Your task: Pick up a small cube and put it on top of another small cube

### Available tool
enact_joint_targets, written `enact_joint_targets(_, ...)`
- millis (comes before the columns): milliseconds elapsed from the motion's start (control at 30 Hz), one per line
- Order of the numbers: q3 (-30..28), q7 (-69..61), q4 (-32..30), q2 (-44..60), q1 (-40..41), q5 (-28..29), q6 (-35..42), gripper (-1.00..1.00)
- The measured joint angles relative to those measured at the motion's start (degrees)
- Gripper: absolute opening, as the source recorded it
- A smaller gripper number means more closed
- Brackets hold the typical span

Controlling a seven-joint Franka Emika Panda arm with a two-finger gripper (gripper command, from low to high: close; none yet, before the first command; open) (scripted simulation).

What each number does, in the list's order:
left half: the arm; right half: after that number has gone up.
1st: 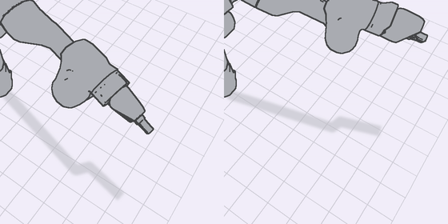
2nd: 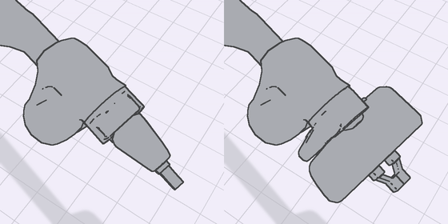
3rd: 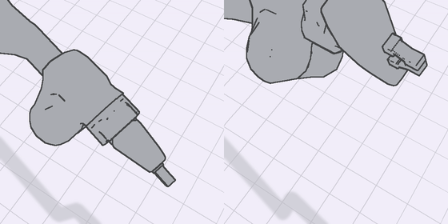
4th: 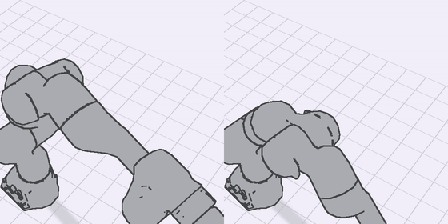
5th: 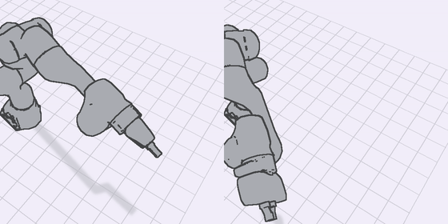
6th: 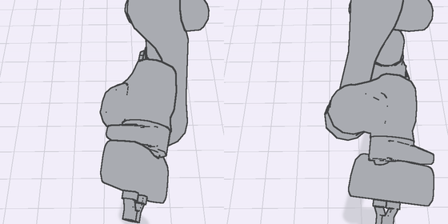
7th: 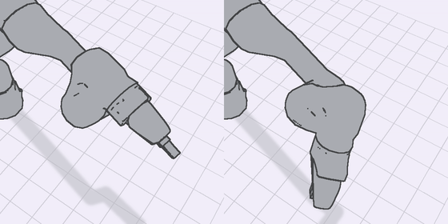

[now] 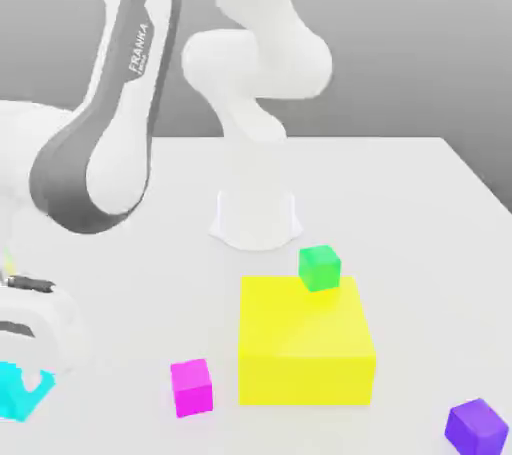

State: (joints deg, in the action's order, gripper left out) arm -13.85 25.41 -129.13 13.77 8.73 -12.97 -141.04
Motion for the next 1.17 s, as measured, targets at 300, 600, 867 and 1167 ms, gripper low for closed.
enact_joint_targets(300, 5.6, 0.8, -14.6, -18.7, -9.5, 3.6, 3.5, -1.0)
enact_joint_targets(600, 13.2, 0.8, -29.1, -37.4, -15.3, 6.0, 7.1, -1.0)
enact_joint_targets(867, 19.9, -0.1, -41.7, -52.7, -21.2, 6.9, 9.3, -1.0)
enact_joint_targets(1167, 21.4, -0.3, -46.0, -42.3, -21.7, 6.2, -5.6, 1.0)
